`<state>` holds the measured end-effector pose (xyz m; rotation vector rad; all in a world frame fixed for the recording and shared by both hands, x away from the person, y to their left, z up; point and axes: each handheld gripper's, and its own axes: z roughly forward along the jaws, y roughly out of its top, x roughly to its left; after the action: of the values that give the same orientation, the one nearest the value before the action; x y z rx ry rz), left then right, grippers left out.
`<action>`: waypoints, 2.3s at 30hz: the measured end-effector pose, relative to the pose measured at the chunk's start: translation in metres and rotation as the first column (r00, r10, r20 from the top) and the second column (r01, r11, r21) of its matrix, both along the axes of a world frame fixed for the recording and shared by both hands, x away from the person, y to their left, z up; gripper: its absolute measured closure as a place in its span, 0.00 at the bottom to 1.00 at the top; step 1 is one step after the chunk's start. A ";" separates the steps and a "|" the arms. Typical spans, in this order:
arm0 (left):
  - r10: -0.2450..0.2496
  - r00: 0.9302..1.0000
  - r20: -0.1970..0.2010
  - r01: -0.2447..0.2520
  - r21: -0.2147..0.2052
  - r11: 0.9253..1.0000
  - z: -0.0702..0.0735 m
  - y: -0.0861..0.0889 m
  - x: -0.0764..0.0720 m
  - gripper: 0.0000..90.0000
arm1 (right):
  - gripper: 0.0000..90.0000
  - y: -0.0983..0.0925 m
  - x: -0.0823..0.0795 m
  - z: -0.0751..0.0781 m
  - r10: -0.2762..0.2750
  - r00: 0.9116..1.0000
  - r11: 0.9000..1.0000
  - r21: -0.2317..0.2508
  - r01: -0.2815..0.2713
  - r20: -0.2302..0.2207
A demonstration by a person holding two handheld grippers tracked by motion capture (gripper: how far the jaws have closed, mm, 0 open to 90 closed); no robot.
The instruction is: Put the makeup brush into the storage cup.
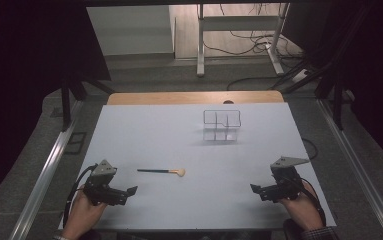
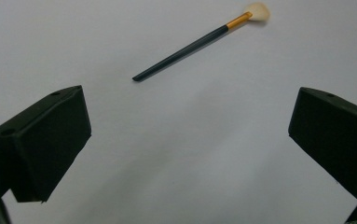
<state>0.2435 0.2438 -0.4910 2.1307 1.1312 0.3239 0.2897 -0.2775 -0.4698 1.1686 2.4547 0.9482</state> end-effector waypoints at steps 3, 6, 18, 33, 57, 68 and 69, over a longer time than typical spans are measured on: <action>-0.001 1.000 0.002 0.001 -0.006 1.000 0.000 0.003 0.004 0.00 | 0.03 0.001 0.000 0.000 -0.003 1.000 1.000 -0.003 0.003 -0.003; -0.008 1.000 -0.001 0.008 -0.015 1.000 0.000 0.005 0.008 0.00 | 0.03 0.000 0.000 0.000 -0.004 1.000 1.000 -0.002 0.004 -0.002; -0.018 0.998 -0.056 0.018 0.001 1.000 0.004 0.004 0.019 0.00 | 0.03 0.000 0.001 -0.001 -0.010 1.000 1.000 -0.001 0.010 -0.006; -0.006 0.996 -0.088 0.008 0.024 1.000 0.006 0.007 0.033 0.00 | 0.03 0.000 0.002 -0.001 -0.008 1.000 1.000 -0.004 0.008 -0.008; -0.052 0.995 -0.082 0.060 0.096 0.994 0.012 0.000 0.063 0.00 | 0.00 -0.001 0.001 -0.001 -0.053 0.999 0.999 -0.010 0.053 0.009; -0.065 0.993 -0.096 0.077 0.122 0.990 0.012 -0.007 0.077 0.00 | 0.00 0.000 0.001 -0.001 -0.069 0.997 0.997 -0.024 0.070 0.020; -0.065 0.993 -0.096 0.077 0.122 0.990 0.012 -0.007 0.077 0.00 | 0.00 0.000 0.001 -0.001 -0.072 0.997 0.997 -0.023 0.072 0.021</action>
<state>0.3203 0.2368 -0.4791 2.3112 1.1086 0.2728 0.2909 -0.2777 -0.4710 1.2251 2.3846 0.9033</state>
